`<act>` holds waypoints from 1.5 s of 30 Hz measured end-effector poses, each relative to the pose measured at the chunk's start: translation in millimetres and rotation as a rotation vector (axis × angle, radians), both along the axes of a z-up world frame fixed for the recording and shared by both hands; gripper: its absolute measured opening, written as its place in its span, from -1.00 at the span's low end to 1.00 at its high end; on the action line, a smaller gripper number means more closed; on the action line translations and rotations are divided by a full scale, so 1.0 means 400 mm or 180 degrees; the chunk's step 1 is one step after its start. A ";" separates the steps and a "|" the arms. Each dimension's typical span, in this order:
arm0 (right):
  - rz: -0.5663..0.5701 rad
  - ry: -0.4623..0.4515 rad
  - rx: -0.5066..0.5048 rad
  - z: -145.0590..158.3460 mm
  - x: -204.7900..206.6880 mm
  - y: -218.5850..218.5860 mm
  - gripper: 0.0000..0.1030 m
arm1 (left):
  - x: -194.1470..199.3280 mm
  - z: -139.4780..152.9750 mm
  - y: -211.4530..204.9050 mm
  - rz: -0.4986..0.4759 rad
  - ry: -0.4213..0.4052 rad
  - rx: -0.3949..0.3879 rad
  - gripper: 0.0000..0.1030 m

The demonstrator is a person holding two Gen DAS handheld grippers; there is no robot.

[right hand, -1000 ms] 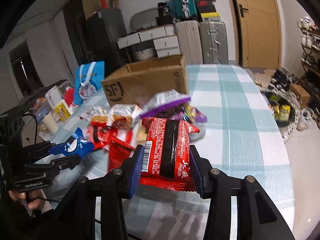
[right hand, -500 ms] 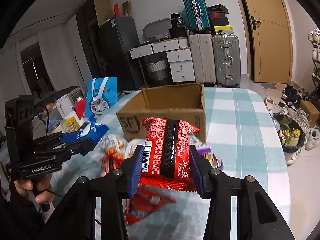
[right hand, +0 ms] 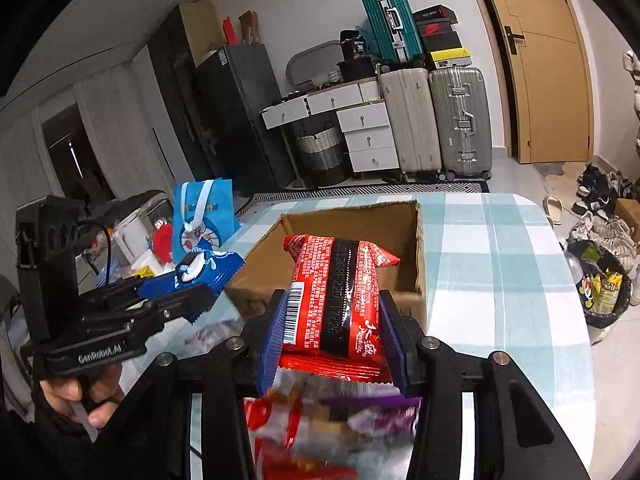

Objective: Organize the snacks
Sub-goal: 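Carry the Oreo pack and red wafer pack into the box with both grippers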

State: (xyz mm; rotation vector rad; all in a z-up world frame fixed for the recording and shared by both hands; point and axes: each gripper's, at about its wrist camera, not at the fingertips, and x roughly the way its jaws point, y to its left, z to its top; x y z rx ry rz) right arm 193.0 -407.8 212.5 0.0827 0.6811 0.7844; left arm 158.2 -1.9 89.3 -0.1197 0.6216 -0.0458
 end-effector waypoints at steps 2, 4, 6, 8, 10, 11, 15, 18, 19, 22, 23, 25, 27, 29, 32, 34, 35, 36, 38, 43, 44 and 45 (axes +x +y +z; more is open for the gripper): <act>0.0010 0.0023 -0.0010 -0.002 0.027 0.015 -0.14 | 0.027 -0.001 0.001 0.0018 0.0009 -0.0017 -0.15; 0.0030 0.0041 -0.0019 -0.006 0.053 0.031 -0.14 | 0.054 -0.007 0.006 0.0025 0.0043 -0.0054 -0.15; 0.0041 0.0049 -0.0029 -0.011 0.075 0.045 -0.14 | 0.080 -0.012 0.012 0.0029 0.0051 -0.0056 -0.15; 0.0059 0.0055 -0.0046 -0.018 0.097 0.059 -0.14 | 0.105 -0.021 0.017 0.0039 0.0079 -0.0041 -0.15; 0.0059 0.0080 -0.0066 -0.024 0.117 0.070 -0.14 | 0.125 -0.028 0.021 0.0048 0.0098 -0.0052 -0.15; 0.0071 0.0098 -0.0077 -0.028 0.127 0.076 -0.14 | 0.139 -0.032 0.024 0.0045 0.0111 -0.0059 -0.15; 0.0096 0.0083 -0.0137 -0.044 0.155 0.102 -0.14 | 0.178 -0.056 0.023 0.0035 0.0156 -0.0046 -0.15; 0.0102 0.0104 -0.0165 -0.057 0.170 0.116 -0.14 | 0.201 -0.076 0.022 0.0058 0.0191 0.0007 -0.15; 0.0100 0.0114 -0.0183 -0.062 0.175 0.120 -0.14 | 0.209 -0.081 0.022 0.0069 0.0212 0.0027 -0.15; 0.0123 0.0072 -0.0269 -0.074 0.185 0.132 -0.14 | 0.227 -0.104 0.021 0.0053 0.0249 0.0066 -0.15; 0.0129 0.0055 -0.0316 -0.080 0.189 0.137 -0.14 | 0.229 -0.113 0.023 0.0052 0.0267 0.0078 -0.15; 0.0138 0.0050 -0.0407 -0.093 0.195 0.145 -0.14 | 0.237 -0.130 0.029 0.0038 0.0308 0.0080 -0.15; 0.0137 0.0064 -0.0473 -0.103 0.194 0.149 -0.14 | 0.246 -0.149 0.036 0.0033 0.0350 0.0079 -0.14; 0.0142 0.0095 -0.0500 -0.113 0.197 0.153 -0.14 | 0.249 -0.162 0.040 0.0005 0.0344 0.0089 -0.14; 0.0147 0.0176 -0.0493 -0.124 0.202 0.157 -0.14 | 0.255 -0.173 0.030 -0.0029 0.0348 0.0243 -0.14; 0.0156 0.0167 -0.0541 -0.125 0.198 0.165 -0.14 | 0.259 -0.176 0.032 -0.0046 0.0349 0.0239 -0.14; 0.0166 0.0188 -0.0566 -0.128 0.197 0.168 -0.14 | 0.261 -0.178 0.037 -0.0040 0.0341 0.0221 -0.14; 0.0161 0.0187 -0.0573 -0.128 0.188 0.169 -0.14 | 0.262 -0.177 0.040 -0.0034 0.0336 0.0216 -0.14; 0.0188 0.0208 -0.0571 -0.128 0.182 0.170 -0.14 | 0.268 -0.181 0.049 -0.0029 0.0320 0.0231 -0.13; 0.0231 0.0332 -0.0470 -0.123 0.166 0.173 -0.13 | 0.283 -0.182 0.068 -0.0013 0.0331 0.0251 -0.13; 0.0227 0.0318 -0.0476 -0.121 0.164 0.177 -0.13 | 0.284 -0.181 0.067 -0.0025 0.0337 0.0246 -0.13; 0.0225 0.0310 -0.0477 -0.121 0.160 0.181 -0.12 | 0.283 -0.180 0.066 -0.0042 0.0343 0.0233 -0.12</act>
